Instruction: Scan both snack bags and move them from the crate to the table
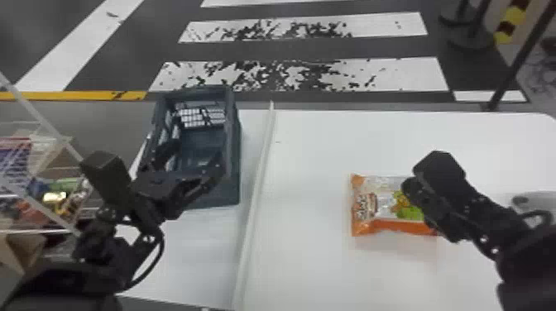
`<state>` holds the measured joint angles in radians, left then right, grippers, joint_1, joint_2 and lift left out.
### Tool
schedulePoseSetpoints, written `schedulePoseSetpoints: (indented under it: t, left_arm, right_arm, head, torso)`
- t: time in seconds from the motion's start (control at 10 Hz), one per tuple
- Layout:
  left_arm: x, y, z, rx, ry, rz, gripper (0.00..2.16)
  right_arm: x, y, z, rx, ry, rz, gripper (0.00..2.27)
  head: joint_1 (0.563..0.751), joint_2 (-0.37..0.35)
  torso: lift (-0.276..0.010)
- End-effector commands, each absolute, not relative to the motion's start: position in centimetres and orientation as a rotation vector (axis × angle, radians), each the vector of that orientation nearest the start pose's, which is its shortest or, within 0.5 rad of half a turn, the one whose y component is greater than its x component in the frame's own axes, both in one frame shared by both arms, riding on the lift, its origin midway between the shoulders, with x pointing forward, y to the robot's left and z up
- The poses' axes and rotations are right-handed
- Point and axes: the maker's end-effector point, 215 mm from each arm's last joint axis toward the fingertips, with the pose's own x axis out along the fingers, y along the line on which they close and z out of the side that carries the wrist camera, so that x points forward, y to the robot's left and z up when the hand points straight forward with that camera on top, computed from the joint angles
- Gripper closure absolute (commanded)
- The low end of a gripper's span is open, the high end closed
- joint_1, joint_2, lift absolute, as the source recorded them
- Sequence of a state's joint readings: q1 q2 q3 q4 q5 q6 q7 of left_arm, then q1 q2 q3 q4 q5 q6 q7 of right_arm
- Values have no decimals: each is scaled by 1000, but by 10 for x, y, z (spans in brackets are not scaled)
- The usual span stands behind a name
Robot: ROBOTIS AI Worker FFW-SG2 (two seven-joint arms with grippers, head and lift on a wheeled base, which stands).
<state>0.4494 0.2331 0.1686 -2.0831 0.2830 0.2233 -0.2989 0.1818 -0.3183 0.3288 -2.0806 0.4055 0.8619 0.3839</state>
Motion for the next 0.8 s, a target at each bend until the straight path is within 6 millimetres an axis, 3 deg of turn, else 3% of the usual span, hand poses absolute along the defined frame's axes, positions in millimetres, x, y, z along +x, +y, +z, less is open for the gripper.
schedulePoseSetpoints:
  t: [0.0, 0.2, 0.7]
  left_arm:
    - [458, 268, -336, -21, 135, -268, 83]
    - [458, 270, -338, -22, 139, -264, 83]
    - [458, 272, -342, -25, 145, -261, 83]
  right_arm:
    - [470, -180, -472, -603, 613, 419, 2256]
    - [468, -187, -495, -621, 642, 423, 2256]
    - [447, -162, -530, -607, 642, 484, 2256]
  head:
    - [695, 125]
    - [695, 104]
    - [695, 123]
  torso:
    - [-88]
    - [-88]
    - [-88]
